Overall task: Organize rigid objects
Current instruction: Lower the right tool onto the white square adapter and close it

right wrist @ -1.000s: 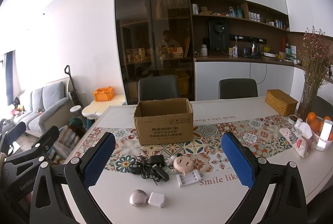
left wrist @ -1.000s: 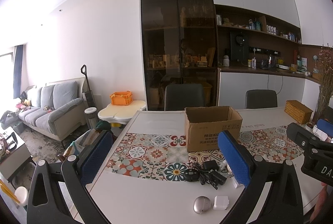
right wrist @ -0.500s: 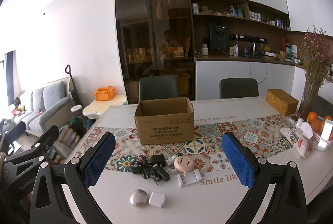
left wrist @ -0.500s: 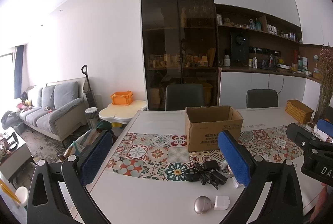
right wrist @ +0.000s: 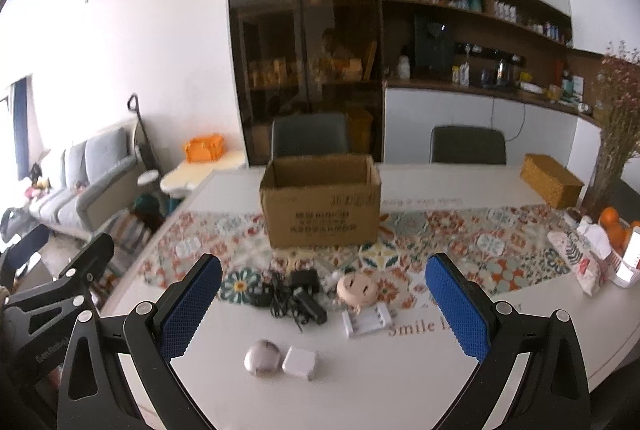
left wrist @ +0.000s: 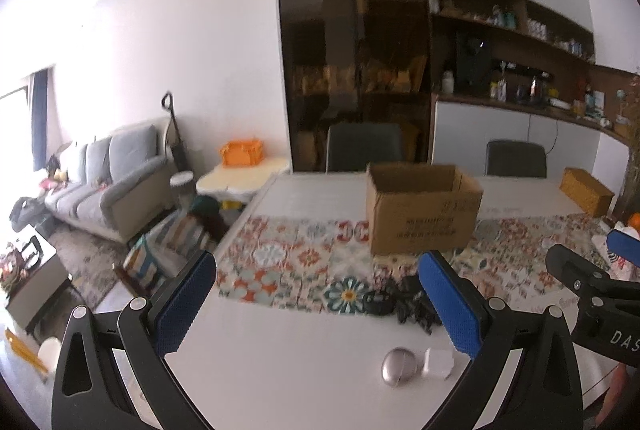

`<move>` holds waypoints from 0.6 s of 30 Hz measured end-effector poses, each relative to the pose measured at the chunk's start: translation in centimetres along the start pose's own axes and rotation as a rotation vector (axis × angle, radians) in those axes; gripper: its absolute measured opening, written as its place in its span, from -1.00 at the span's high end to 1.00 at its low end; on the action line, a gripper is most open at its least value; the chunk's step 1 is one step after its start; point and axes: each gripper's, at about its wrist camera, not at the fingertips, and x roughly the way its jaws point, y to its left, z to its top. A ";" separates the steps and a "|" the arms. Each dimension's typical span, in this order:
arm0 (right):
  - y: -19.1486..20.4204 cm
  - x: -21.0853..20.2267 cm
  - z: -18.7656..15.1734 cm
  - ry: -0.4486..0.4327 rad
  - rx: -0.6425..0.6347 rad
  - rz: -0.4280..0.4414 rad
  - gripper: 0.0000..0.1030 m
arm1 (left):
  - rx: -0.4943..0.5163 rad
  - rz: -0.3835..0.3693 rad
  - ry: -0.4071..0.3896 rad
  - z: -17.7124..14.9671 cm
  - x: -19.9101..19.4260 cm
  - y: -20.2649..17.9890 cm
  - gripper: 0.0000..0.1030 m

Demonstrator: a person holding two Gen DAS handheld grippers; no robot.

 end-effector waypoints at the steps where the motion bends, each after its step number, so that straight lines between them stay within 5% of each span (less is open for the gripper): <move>1: 0.0 0.5 -0.3 0.021 -0.001 0.009 -0.98 | -0.002 0.008 0.019 -0.4 0.4 0.0 -1.00; 18: 1.2 10.5 -7.4 0.410 -0.069 0.083 -0.98 | 0.042 0.053 0.300 -7.7 6.6 -0.4 -1.00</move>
